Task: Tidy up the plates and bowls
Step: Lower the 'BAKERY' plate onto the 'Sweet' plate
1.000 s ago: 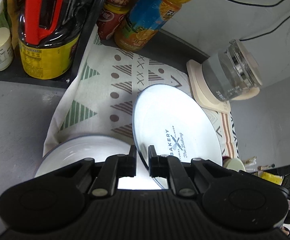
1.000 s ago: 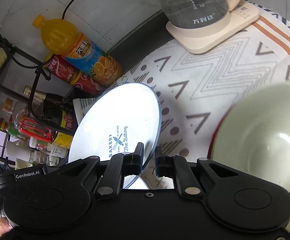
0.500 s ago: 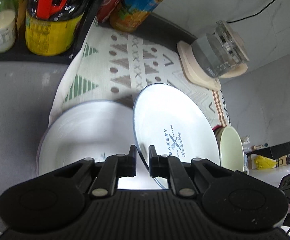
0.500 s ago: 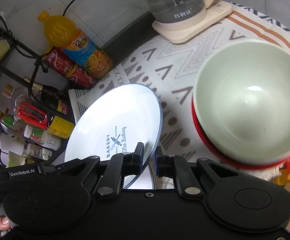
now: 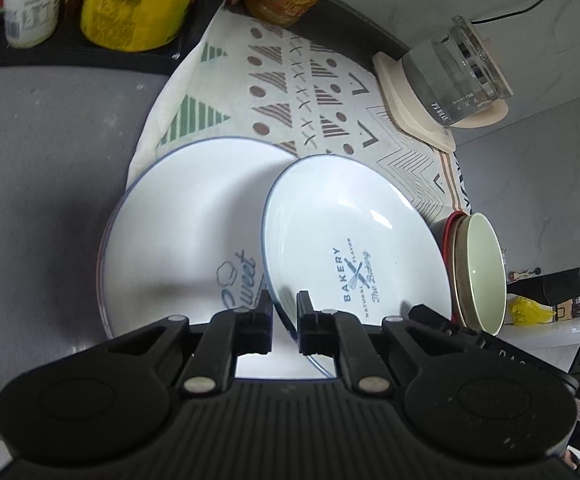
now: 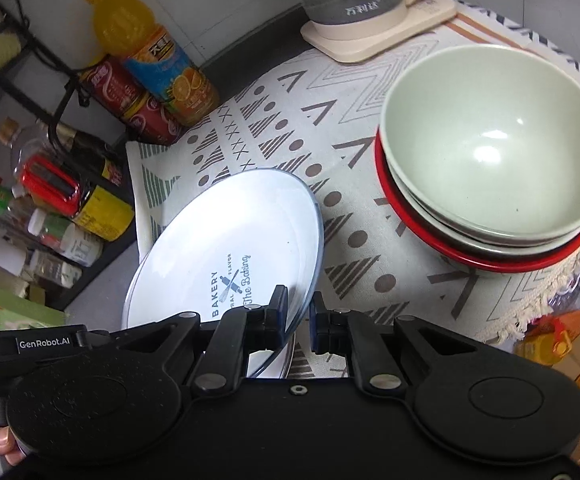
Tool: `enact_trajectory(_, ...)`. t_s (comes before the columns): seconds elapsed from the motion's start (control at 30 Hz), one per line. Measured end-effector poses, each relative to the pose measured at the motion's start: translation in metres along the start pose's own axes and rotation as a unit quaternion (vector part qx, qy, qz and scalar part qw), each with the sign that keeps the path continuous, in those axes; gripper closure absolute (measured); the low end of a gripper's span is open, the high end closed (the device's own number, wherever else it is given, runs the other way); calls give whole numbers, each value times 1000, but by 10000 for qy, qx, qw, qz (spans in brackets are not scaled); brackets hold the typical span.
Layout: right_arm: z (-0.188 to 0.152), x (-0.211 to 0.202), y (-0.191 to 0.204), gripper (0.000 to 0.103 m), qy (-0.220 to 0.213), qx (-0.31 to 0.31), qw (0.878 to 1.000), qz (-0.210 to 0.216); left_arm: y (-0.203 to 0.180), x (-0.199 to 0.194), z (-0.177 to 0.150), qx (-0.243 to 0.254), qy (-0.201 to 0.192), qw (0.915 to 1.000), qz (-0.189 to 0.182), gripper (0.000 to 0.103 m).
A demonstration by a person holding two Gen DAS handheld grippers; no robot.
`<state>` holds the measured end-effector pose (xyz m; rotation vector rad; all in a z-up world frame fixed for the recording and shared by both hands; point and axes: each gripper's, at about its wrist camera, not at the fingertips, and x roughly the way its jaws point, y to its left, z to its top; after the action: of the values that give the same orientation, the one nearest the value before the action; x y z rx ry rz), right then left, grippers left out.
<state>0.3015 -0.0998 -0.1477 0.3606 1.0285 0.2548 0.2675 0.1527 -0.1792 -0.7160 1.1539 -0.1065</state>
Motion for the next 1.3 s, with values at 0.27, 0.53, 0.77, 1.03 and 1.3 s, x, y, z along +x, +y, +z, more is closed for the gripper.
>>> enact_trajectory(0.27,-6,4,14,92,36,-314,9994,-144,17,1,-6,-179,133,9997,77,93)
enact_trajectory(0.53,-14,12,27,92,125,-434,9987,-231,29,1,-8,-276,220,9992,203,92)
enact_trajectory(0.77,-17,18,33,94,146,-528,9977,-400,33,6,-11,-348,340,9985,253,91)
enact_trajectory(1.03,-21,22,34,95,146,-513,9973,-498,31,8,-11,-372,397,9979,341,91)
enact_trajectory(1.3,-20,25,34,94,162,-445,9971,-592,21,-5,-1,-227,306,9966,728,70)
